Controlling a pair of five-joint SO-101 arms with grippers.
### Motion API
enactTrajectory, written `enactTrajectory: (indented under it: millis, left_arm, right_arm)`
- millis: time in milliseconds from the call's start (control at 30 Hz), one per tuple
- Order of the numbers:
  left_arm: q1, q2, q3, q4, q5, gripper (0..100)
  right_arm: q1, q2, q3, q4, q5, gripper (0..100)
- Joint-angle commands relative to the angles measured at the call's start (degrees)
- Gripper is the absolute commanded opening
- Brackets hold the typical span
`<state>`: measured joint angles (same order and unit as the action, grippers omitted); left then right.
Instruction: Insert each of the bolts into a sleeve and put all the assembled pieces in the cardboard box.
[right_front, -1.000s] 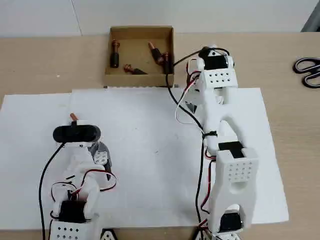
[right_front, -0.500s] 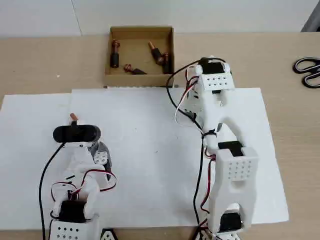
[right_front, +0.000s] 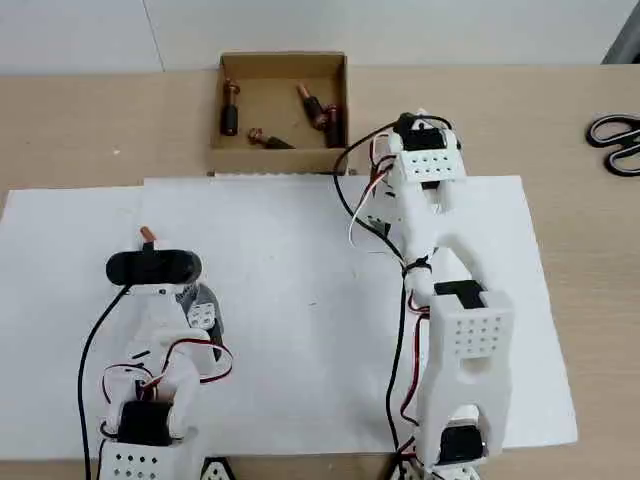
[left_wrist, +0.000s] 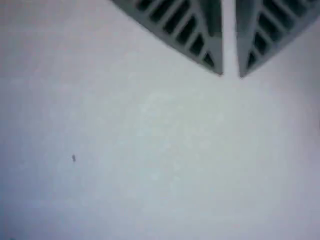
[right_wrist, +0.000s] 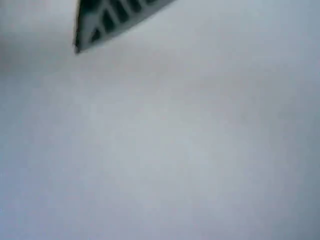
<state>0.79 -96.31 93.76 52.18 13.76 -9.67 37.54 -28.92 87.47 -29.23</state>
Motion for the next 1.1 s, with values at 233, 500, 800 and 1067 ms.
enactTrajectory:
  millis: [233,500,800,1067]
  left_arm:
    - [0.00,0.00,-1.01,-0.09,0.35,1]
    - [0.00,0.00,-1.01,-0.09,0.35,1]
    - [-0.09,0.00,-1.01,-0.09,0.35,1]
    - [-0.35,-0.35,-1.01,0.35,0.35,1]
  right_arm:
    - [0.92,3.82,-0.09,-0.84,-0.62,3.3]
    - [1.54,5.23,-0.09,1.10,0.44,3.3]
    - [1.36,5.67,-0.09,1.10,1.32,8.3]
    - [1.45,4.97,-0.53,0.92,1.67,0.2]
